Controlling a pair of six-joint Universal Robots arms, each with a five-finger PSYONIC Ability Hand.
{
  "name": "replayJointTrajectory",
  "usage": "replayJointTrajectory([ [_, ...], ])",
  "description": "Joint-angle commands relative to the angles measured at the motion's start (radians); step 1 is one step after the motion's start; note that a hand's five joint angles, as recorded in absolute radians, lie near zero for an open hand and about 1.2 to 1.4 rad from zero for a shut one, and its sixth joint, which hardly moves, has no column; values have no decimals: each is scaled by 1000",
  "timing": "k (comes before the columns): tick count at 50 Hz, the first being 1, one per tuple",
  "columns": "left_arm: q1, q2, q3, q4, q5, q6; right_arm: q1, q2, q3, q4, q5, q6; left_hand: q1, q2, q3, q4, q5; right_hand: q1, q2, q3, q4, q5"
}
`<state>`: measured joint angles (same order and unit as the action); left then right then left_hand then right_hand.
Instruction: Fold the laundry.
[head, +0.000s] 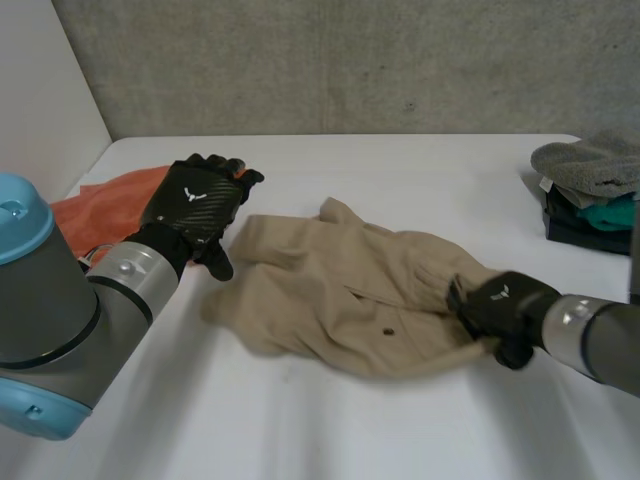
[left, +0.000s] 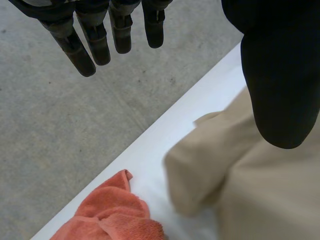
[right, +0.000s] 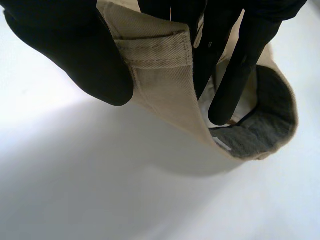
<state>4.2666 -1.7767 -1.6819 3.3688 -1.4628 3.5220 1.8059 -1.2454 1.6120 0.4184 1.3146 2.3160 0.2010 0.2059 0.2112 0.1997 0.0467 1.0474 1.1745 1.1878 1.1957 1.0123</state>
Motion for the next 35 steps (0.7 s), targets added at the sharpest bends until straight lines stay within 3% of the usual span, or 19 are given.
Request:
replayJointTrajectory([
  [1, -4, 2, 16, 3, -17, -1, -115, -34, 14, 112, -15, -185, -26, -31, -37, -25, -47, -131, -258, -271, -279, -270],
  [2, -5, 0, 22, 3, -16, -1, -122, -35, 9, 97, -20, -178, -26, -31, -37, -25, -47, -316, -443, -457, -464, -456],
  [4, -10, -1, 45, 0, -16, -1, -106, -48, -15, 36, -25, -120, -26, -31, -37, -25, -47, -426, -553, -567, -574, -566],
  [12, -8, -101, 201, -14, -14, 3, -73, -159, -130, -41, -5, 198, -26, -31, -37, -25, -47, -485, -612, -626, -633, -625],
  [18, -8, -245, 362, -86, -22, 48, -8, -164, -173, -7, 26, 318, -26, -31, -37, -25, -47, -567, -694, -708, -716, -707],
  [25, -21, -490, 626, -299, -22, 101, 185, -33, -166, -77, 194, 350, -26, -31, -37, -25, -47, -609, -736, -749, -757, -748],
  [35, -40, -675, 837, -450, -17, 109, 243, 150, -103, -364, 351, 342, -26, -31, -37, -25, -47, -647, -774, -787, -795, -786],
])
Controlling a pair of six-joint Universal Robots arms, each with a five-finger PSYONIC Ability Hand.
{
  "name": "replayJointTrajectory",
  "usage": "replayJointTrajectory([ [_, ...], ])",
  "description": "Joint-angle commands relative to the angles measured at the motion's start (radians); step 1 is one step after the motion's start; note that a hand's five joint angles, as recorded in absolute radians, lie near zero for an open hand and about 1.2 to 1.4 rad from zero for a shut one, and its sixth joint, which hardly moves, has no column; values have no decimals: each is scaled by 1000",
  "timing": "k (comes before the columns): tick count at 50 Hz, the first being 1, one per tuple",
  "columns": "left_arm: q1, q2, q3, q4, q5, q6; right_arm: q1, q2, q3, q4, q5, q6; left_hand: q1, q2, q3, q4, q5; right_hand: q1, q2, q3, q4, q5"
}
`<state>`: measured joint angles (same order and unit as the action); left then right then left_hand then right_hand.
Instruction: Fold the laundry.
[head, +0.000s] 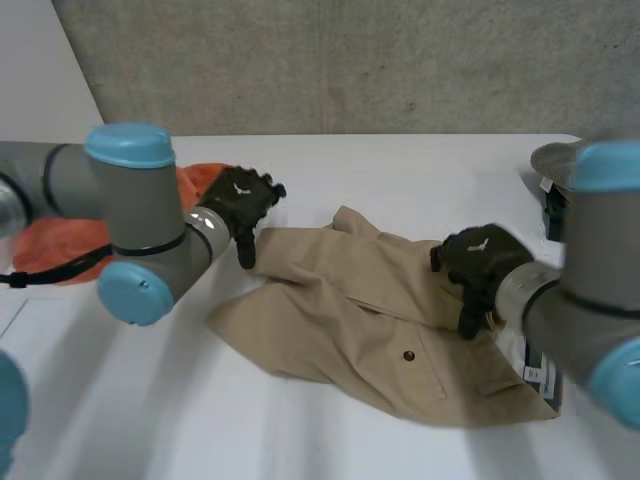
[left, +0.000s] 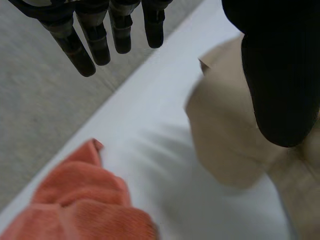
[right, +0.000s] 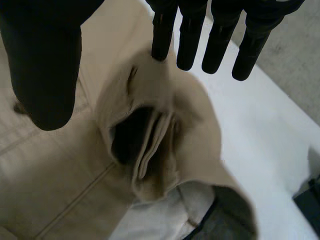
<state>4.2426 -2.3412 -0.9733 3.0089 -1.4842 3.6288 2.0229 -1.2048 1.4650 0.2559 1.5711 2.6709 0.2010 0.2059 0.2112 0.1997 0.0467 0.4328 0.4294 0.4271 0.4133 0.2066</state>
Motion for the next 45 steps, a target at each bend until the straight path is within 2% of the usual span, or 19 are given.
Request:
replayJointTrajectory([
  [1, -26, -133, 157, -103, 5, 7, 30, 122, 49, -239, 107, -16, 99, 94, 89, 101, 79, 3, 6, 8, 22, 54],
  [2, -29, -145, 171, -108, 5, 11, 31, 123, 48, -262, 115, -16, 193, 189, 183, 195, 173, 76, 79, 81, 95, 127],
  [3, -38, -170, 198, -119, 1, 20, 31, 125, 46, -289, 116, -16, 505, 501, 495, 507, 485, 338, 341, 344, 358, 390],
  [6, -50, -191, 238, -134, -8, 39, 28, 116, 38, -317, 115, -11, 1167, 1162, 1157, 1168, 1147, 879, 882, 885, 898, 931],
  [7, -55, -194, 263, -139, -24, 43, 25, 104, 28, -332, 107, -11, 1195, 1190, 1185, 1196, 1175, 963, 966, 968, 982, 1014],
  [11, -61, -158, 314, -134, -99, 47, 2, 87, -32, -380, 52, -16, 1195, 1190, 1185, 1197, 1175, 963, 967, 969, 983, 1015],
  [15, -53, -70, 415, 19, -183, 25, -44, 114, -185, -493, -19, -28, 1195, 1190, 1185, 1197, 1175, 963, 967, 969, 983, 1015],
  [21, -46, 49, 540, 283, -188, -44, -67, 133, -452, -699, 16, -10, 1195, 1190, 1185, 1197, 1175, 963, 967, 969, 983, 1015],
  [27, -46, 131, 622, 334, -212, -93, -70, 128, -658, -814, 29, 36, 1195, 1190, 1185, 1197, 1175, 963, 967, 969, 983, 1015],
  [34, -26, 220, 484, 297, -232, -144, -73, 133, -718, -673, -42, 50, 1195, 1190, 1185, 1197, 1175, 963, 967, 969, 983, 1015],
  [38, -20, 289, 279, 282, -208, -180, -73, 110, -628, -534, -69, 53, 1195, 1190, 1185, 1197, 1175, 963, 967, 969, 983, 1015],
  [45, -29, 382, -140, 274, -150, -200, -75, 8, -318, -298, -149, 34, 1195, 1190, 1185, 1197, 1175, 963, 967, 969, 983, 1015],
])
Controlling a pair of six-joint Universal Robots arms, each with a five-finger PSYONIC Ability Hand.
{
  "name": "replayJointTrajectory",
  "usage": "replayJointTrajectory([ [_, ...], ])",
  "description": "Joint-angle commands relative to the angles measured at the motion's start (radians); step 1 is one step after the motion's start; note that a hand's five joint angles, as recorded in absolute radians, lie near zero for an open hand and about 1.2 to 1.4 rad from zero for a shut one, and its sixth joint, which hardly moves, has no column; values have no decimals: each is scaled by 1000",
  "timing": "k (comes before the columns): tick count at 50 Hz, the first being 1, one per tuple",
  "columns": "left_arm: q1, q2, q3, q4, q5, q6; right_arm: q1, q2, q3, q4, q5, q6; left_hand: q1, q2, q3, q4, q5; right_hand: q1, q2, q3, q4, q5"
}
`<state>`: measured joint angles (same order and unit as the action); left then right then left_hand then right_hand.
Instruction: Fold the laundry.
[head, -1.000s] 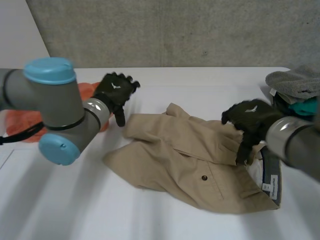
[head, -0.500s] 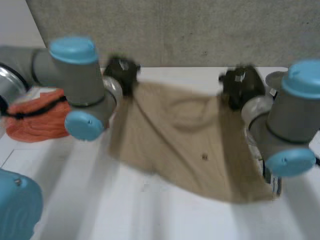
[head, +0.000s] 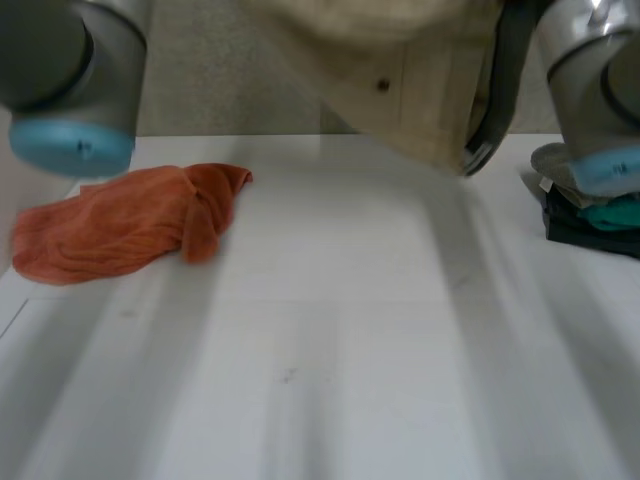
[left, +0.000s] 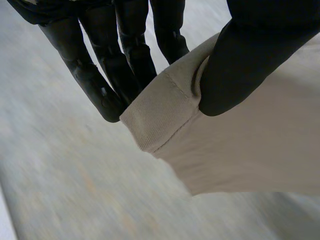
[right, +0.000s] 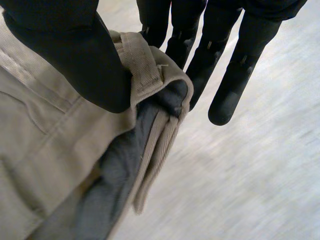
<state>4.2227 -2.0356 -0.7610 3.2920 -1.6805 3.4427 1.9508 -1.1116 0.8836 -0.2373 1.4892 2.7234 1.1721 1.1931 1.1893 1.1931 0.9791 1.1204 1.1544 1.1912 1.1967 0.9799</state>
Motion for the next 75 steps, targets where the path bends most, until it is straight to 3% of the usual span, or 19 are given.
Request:
replayJointTrajectory([
  [1, -12, 86, -397, -12, 45, -11, -6, -97, 296, 211, -70, -25, 224, 203, 207, 203, 243, 276, 242, 205, 200, 242],
  [9, -66, 166, -718, -18, 28, 56, -58, -165, 494, 311, -87, -56, 224, 203, 207, 203, 243, 276, 242, 205, 200, 242],
  [13, -90, 91, -730, -34, 19, 98, -67, -100, 517, 334, -102, -56, 224, 203, 207, 203, 243, 276, 242, 205, 200, 242],
  [20, -67, -107, -595, -74, -15, 145, -55, 151, 407, 308, -95, -51, 224, 203, 207, 203, 243, 276, 242, 205, 200, 242],
  [24, -72, -192, -496, -133, -15, 145, -50, 251, 328, 302, -64, -48, -206, -227, -223, -227, -187, 276, 242, 205, 200, 242],
  [25, -78, -210, -460, -155, -5, 144, -50, 263, 310, 300, -35, -41, -483, -504, -500, -504, -465, -94, -128, -164, -170, -128],
  [26, -81, -218, -445, -167, -5, 147, -52, 265, 304, 297, -15, -34, -631, -652, -648, -652, -613, -301, -335, -372, -377, -335],
  [29, -89, -228, -399, -210, -16, 156, -50, 247, 287, 279, 78, -4, -972, -993, -989, -993, -954, -756, -791, -827, -833, -791],
  [33, -73, -183, -391, -232, -53, 153, -49, 164, 320, 283, 120, 45, -998, -1019, -1015, -1019, -979, -907, -941, -978, -984, -941],
  [40, -20, 3, -529, -174, -24, 154, -65, -59, 468, 335, 11, 19, -974, -995, -991, -995, -955, -788, -822, -858, -864, -822],
  [48, 31, 152, -747, -118, 102, 222, -122, -252, 705, 435, -174, -217, -569, -590, -586, -590, -551, -524, -558, -595, -600, -558],
  [52, 43, 157, -800, -124, 156, 242, -131, -261, 791, 452, -228, -257, -264, -285, -281, -285, -245, -476, -510, -547, -552, -510],
  [55, 43, 144, -813, -140, 182, 242, -130, -248, 834, 446, -245, -258, -172, -193, -189, -193, -154, -470, -504, -541, -547, -504],
  [59, 40, 95, -807, -156, 217, 239, -125, -195, 877, 371, -253, -248, -239, -260, -256, -260, -221, -470, -504, -541, -547, -504],
  [64, 31, -4, -747, -161, 249, 230, -110, -107, 900, 169, -244, -199, -562, -583, -579, -583, -544, -567, -601, -637, -643, -601],
  [75, 14, -188, -517, -186, 185, 236, -90, 28, 876, -151, -181, -172, -741, -762, -759, -762, -723, -564, -598, -635, -641, -598],
])
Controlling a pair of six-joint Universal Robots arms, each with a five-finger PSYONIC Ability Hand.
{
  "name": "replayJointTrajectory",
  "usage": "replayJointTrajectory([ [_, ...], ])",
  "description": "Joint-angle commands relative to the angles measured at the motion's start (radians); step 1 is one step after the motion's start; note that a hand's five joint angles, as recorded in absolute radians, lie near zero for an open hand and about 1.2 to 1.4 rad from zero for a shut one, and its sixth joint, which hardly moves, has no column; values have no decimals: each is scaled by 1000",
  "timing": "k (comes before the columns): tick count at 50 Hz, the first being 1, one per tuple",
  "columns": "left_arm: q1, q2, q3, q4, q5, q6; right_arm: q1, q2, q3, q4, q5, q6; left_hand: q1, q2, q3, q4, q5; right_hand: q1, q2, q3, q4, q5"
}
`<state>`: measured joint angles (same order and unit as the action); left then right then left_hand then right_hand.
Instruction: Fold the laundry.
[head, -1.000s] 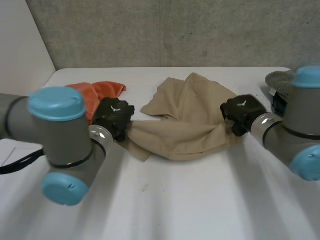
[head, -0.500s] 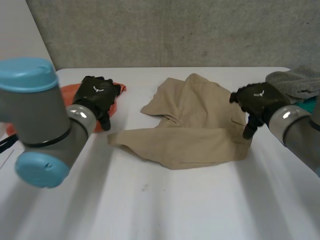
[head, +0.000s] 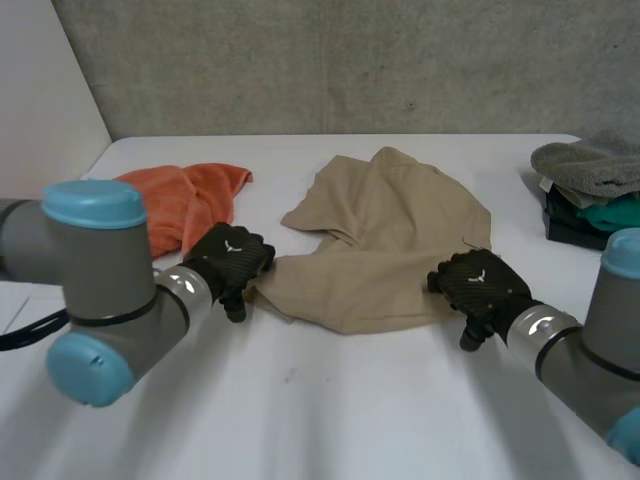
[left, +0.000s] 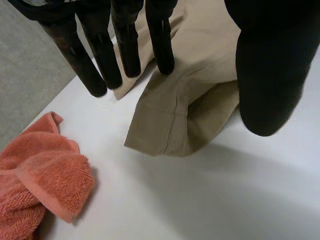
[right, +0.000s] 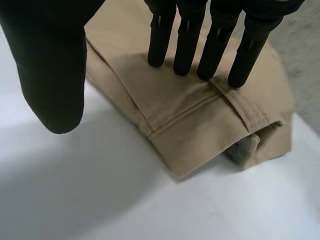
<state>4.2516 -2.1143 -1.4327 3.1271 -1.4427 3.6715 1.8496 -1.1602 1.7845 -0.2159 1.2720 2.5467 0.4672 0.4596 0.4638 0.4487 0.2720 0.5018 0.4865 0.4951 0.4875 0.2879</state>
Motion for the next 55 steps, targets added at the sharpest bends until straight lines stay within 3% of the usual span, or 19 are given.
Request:
replayJointTrajectory([
  [1, -18, -124, 173, -24, -61, 7, 13, 97, -37, -201, 36, 3, -37, -29, -33, -18, -16, 72, 87, 79, 86, 111],
  [7, -45, -211, 288, -44, -102, 18, 14, 178, -99, -253, 43, -5, -31, -23, -27, -12, -10, 148, 163, 155, 163, 188],
  [11, -61, -259, 356, -59, -128, 35, 14, 217, -140, -254, 53, -22, 121, 129, 125, 140, 142, 265, 281, 272, 280, 305],
  [15, -76, -282, 396, -73, -130, 45, 7, 231, -160, -254, 66, -29, 611, 619, 615, 630, 632, 608, 624, 615, 623, 648],
  [16, -82, -283, 405, -76, -133, 48, 2, 224, -166, -253, 67, -25, 923, 931, 927, 942, 944, 892, 907, 898, 906, 931],
  [24, -95, -106, 385, -110, -166, 21, -36, 93, -209, -134, 63, 108, 929, 937, 932, 948, 950, 894, 910, 901, 909, 934],
  [31, -96, 189, 422, -232, -153, -57, -98, -128, -485, 300, 29, 205, 929, 937, 932, 948, 950, 894, 910, 901, 909, 934],
  [35, -91, 327, 526, -347, -124, -111, -138, -154, -733, 530, 26, 250, 929, 937, 932, 948, 950, 894, 910, 901, 909, 934],
  [39, -82, 378, 619, -459, -107, -149, -138, -154, -911, 634, 30, 265, 929, 937, 932, 948, 950, 894, 910, 901, 909, 934],
  [46, -65, 352, 687, -568, -87, -159, -124, -113, -1014, 722, 32, 264, 929, 937, 932, 948, 950, 894, 910, 901, 909, 934],
  [55, -19, 103, 719, -553, -88, -148, -21, 43, -939, 664, 65, 184, 929, 937, 932, 948, 950, 894, 910, 901, 909, 934],
])
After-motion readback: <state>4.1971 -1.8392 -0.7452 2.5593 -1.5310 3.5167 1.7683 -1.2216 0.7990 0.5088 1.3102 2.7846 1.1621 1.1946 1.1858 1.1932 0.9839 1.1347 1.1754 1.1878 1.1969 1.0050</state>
